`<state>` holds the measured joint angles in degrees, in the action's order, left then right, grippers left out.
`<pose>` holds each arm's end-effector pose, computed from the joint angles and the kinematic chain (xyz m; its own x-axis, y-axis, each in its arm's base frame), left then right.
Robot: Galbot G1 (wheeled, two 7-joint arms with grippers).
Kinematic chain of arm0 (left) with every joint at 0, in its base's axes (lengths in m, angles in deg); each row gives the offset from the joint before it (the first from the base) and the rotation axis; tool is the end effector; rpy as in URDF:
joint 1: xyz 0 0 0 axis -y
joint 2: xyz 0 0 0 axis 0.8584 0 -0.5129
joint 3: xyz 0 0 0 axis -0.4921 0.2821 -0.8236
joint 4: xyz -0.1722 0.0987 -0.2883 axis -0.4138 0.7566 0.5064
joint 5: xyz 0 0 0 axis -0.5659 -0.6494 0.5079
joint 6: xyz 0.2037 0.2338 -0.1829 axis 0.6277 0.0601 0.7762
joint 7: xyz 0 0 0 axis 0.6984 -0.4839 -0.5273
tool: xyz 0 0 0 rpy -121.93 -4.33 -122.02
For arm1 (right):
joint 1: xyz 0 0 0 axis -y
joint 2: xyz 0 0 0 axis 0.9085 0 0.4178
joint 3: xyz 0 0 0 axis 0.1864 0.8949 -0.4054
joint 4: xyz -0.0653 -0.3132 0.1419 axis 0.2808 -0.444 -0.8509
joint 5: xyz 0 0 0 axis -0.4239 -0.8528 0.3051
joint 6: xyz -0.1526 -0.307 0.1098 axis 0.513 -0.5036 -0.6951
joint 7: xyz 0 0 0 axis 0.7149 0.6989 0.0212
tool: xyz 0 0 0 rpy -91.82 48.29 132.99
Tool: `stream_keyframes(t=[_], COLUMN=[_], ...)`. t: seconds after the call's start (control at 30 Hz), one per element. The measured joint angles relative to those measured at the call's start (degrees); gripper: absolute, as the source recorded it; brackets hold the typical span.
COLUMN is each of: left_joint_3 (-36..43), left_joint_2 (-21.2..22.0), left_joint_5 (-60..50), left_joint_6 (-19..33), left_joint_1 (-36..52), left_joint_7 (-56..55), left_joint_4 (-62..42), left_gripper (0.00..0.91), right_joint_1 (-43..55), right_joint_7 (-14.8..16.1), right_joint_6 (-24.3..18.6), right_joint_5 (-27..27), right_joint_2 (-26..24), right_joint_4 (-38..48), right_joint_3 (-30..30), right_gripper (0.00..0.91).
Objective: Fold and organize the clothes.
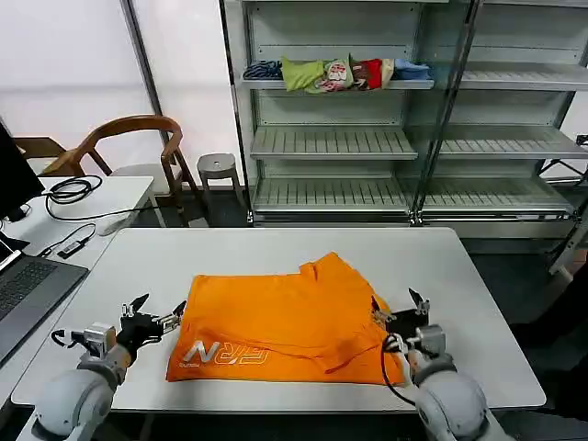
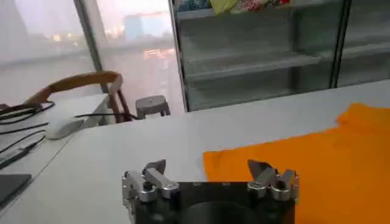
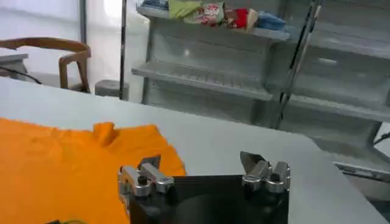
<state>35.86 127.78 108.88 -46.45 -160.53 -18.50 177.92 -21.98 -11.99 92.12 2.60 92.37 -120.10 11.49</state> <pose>0.2997 0.1544 -0.2564 -0.9199 0.0886 0.3819 0.1399 0.9842 0.1086 0.3446 -0.0107 -0.2600 -0.9515 -0.0712 0.2992 -0.1260 0.9777 -0.1679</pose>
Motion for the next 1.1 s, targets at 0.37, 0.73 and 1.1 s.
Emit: stream_keyframes(t=[0.37,0.73,1.1], left_joint_3=[6.8,12.8,15.3], left_joint_2=[0.5,2.2,3.3], left_joint_5=[0.6,0.4,0.2], left_joint_6=[1.9,3.2,3.4], left_joint_1=[11.2,20.0,23.6], left_joint_7=[1.3,3.2,4.4], left_joint_4=[-11.6,-21.9,-26.2], left_gripper=[0.907,0.907,0.907], right_joint_1=[14.5,23.7,27.3], right_joint_7=[1.4,3.3,4.2], right_joint_6=[-0.3,-1.5,-2.3], right_joint_5=[1.4,0.5,-1.2], right_joint_2=[5.0,10.0,14.6], right_joint_4=[15.8,28.4,39.0], right_joint_3=[6.2,8.7,9.6], right_gripper=[0.907,0.907,0.907])
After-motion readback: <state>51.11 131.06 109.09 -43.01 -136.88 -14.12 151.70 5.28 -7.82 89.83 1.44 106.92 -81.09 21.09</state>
